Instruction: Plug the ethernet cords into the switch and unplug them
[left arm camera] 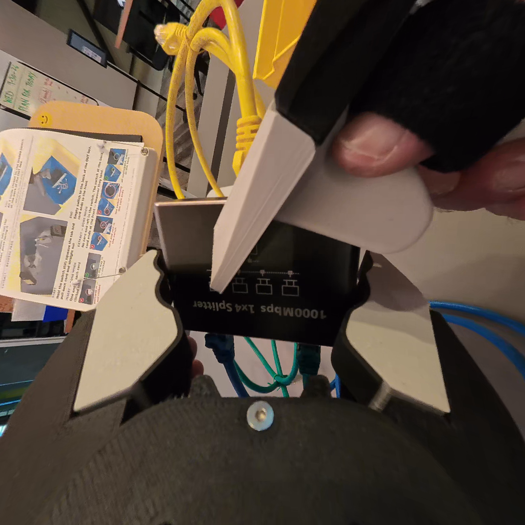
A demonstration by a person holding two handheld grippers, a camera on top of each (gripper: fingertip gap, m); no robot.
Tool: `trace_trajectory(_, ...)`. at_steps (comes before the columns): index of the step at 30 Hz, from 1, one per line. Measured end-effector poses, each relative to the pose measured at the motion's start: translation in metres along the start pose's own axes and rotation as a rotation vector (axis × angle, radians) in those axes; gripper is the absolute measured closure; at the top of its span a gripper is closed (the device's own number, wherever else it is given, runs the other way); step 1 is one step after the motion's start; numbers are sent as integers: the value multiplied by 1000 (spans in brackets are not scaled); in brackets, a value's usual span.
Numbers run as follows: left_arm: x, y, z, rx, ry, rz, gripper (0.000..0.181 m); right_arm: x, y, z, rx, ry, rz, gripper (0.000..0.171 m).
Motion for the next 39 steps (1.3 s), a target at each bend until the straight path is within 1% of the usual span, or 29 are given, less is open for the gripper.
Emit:
trace_trajectory(4, 1, 2, 1, 14, -10, -2, 59, 1, -1, -1, -10, -4, 7, 142)
trace_trajectory(6, 1, 4, 1, 6, -17, -22, 64, 0, -1, -1, -16, -9, 9, 142)
trace_trajectory(10, -1, 6, 2, -8, -32, -37, 65, -1, -1, 1, -13, 10, 4, 142)
trace_trajectory(13, 0, 8, 3, 19, -13, -30, 66, -2, -1, 1, -15, 23, 6, 142)
trace_trajectory(20, 1, 18, 8, 25, 5, -53, 81, -9, 4, -3, 3, 33, -11, 142)
trace_trajectory(29, 1, 21, 10, 38, 6, -63, 81, -10, 4, -2, -12, 31, 1, 142)
trace_trajectory(30, 1, 21, 10, 52, 17, -58, 80, -9, 3, -1, -16, 38, 6, 142)
trace_trajectory(32, 2, 20, 10, 58, 24, -43, 66, -7, 2, 3, -17, 69, 18, 142)
trace_trajectory(33, 2, 19, 8, 69, 20, -43, 66, -6, 1, 5, -12, 80, 20, 142)
trace_trajectory(34, 1, 20, 7, 78, 9, -44, 72, -6, 1, 6, -9, 85, 18, 142)
trace_trajectory(39, -2, 18, 7, 42, -9, -42, 73, -9, 2, 6, -2, 90, 7, 142)
Point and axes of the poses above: each gripper's, where its closed fingertips meet, y back along the fingers, x out of its underside, z = x × y across the jaws, the point moved 8 cm from there along y, back along the fingers
